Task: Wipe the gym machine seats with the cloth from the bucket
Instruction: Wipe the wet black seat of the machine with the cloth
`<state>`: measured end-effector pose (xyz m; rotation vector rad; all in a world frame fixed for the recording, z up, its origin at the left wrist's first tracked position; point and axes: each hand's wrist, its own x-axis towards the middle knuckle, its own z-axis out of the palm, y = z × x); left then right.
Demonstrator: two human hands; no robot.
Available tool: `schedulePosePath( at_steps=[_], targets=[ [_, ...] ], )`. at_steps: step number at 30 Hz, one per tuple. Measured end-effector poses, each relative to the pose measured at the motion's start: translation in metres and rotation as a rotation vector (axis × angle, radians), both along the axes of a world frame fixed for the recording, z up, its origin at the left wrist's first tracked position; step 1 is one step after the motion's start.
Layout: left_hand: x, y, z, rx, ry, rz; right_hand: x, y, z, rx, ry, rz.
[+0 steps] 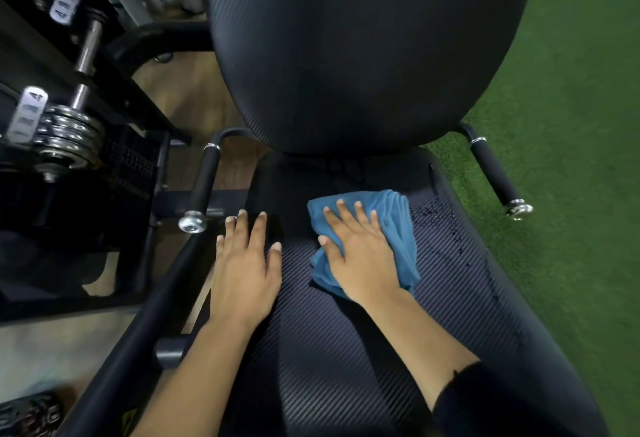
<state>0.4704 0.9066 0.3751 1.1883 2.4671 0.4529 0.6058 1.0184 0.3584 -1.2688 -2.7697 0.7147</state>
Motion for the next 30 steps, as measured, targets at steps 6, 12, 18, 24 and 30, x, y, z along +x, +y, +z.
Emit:
schedulePosePath(
  at_steps=[6,12,18,24,30],
  targets=[
    [0.000,0.002,0.003,-0.003,-0.013,0.005,0.038,-0.025,0.008,-0.005,0.056,0.022],
    [-0.003,0.000,-0.004,-0.017,-0.003,-0.002,0.003,0.004,0.000,0.004,-0.010,-0.103],
    [0.005,0.003,-0.005,-0.018,-0.022,-0.003,0.035,-0.033,0.011,-0.023,0.115,0.079],
    [-0.007,0.001,-0.003,-0.021,0.021,0.007,0.001,0.006,-0.004,0.018,0.017,-0.156],
    [-0.004,0.000,-0.005,-0.013,-0.004,0.028,-0.011,-0.017,0.000,-0.006,0.124,0.102]
  ],
)
